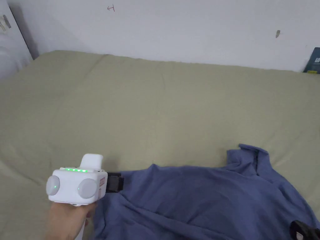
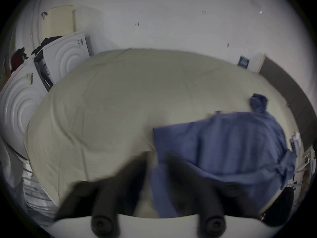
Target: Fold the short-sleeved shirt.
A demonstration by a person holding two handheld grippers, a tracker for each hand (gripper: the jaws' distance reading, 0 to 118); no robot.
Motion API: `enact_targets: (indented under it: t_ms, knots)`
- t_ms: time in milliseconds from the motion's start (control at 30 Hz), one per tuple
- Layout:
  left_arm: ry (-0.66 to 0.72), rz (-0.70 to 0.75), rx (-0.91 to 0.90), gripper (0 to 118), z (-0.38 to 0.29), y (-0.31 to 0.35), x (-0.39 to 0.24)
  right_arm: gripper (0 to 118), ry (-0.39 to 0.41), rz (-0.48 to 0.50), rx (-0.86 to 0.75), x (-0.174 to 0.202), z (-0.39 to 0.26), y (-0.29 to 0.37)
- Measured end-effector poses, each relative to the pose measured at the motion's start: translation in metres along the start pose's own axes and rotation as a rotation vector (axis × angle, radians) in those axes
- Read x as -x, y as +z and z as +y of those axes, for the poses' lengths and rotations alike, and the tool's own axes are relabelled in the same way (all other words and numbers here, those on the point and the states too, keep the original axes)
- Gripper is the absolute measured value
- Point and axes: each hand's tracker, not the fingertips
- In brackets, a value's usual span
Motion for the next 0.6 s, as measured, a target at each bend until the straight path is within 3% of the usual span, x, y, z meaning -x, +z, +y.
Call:
enact_targets:
  t_ms: [200, 267, 333, 367, 400, 600]
  knots:
    - [-0.022, 0.002, 0.061, 116, 0.008, -0.045, -0.013, 0, -0.023, -0.001, 0.038, -0.001, 0.002, -0.027]
    - [-0.047, -0.012, 0.061, 105, 0.004, -0.042, -0.018, 0, -0.018, -0.001, 0.043, 0.001, 0.002, -0.031]
    - [-0.052, -0.039, 0.025, 73, 0.003, -0.029, -0.024, 0, -0.020, 0.002, 0.047, 0.002, 0.004, -0.032]
    - [-0.072, -0.035, 0.007, 48, 0.003, -0.025, -0.029, 0, -0.021, 0.004, 0.047, 0.002, 0.004, -0.033]
    - [-0.119, -0.007, -0.011, 4, 0.003, -0.009, -0.035, 0, -0.022, 0.005, 0.047, 0.001, 0.005, -0.034]
    - [-0.056, -0.075, -0.038, 4, -0.003, 0.014, -0.034, 0, -0.010, -0.025, 0.078, -0.018, 0.024, -0.064]
